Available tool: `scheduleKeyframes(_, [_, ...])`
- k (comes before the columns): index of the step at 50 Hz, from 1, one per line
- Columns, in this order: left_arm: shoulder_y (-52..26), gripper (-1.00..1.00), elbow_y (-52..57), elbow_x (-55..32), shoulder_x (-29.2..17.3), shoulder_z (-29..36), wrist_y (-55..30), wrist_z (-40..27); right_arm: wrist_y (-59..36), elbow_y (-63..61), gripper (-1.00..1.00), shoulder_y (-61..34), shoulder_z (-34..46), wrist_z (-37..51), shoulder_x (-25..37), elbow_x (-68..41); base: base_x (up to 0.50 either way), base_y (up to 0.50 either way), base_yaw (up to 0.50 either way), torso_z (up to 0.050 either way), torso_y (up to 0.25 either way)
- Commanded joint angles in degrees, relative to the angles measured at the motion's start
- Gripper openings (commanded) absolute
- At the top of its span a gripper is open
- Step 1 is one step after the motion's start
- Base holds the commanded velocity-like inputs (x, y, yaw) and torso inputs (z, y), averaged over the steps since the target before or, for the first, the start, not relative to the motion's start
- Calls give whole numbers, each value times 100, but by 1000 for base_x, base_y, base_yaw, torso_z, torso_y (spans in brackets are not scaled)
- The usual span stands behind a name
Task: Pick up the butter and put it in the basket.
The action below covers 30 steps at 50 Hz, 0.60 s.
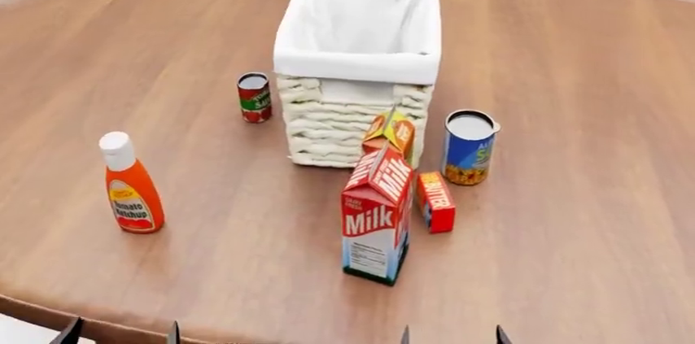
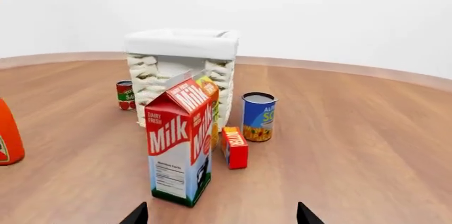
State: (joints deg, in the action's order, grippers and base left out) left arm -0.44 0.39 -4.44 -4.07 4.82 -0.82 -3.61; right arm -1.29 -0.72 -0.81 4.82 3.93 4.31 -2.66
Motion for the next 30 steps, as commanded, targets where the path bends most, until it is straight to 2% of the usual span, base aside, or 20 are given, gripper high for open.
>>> scheduleKeyframes(1, [-29, 100, -21, -109, -92, 94, -39, -90, -117, -18, 100, -47, 142, 78, 84, -40, 0, 0, 500, 0, 0])
scheduleKeyframes(30, [-43, 100, 163, -367, -268, 276, -250, -262, -278, -1, 100, -138, 372, 276, 226, -195, 0, 0, 500, 0, 0])
